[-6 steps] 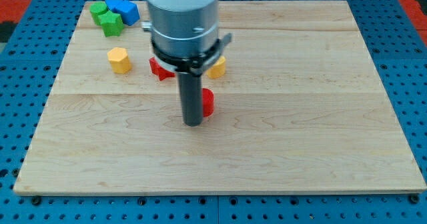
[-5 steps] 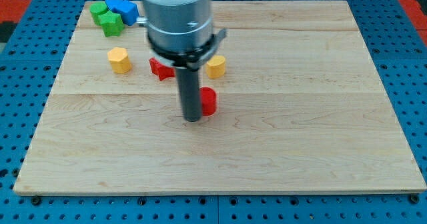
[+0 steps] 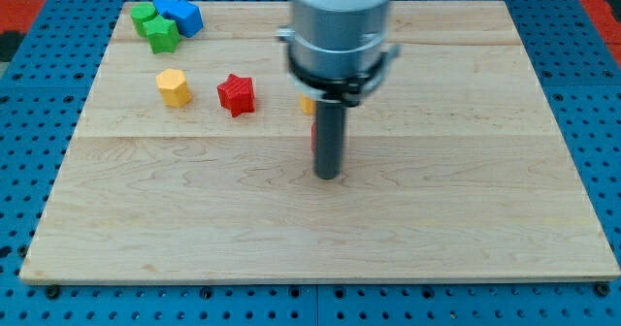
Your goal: Push the red circle parallel to the right of the heart
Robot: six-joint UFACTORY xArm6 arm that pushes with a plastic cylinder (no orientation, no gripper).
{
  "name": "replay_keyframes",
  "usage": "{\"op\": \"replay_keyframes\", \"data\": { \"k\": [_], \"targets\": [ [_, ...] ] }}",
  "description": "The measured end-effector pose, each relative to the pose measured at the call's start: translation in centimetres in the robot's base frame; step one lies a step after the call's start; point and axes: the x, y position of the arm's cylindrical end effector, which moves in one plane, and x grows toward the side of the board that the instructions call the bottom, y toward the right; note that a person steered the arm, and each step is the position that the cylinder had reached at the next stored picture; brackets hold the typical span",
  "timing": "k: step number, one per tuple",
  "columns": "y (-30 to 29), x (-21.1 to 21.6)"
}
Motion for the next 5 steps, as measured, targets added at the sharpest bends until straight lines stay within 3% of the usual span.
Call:
{"op": "replay_keyframes", "data": {
  "k": [1, 2, 4, 5],
  "targets": [
    [0.5, -1.8],
    [6.4, -6.0],
    [12.0, -6.9],
    [21.1, -11.4]
  ]
}}
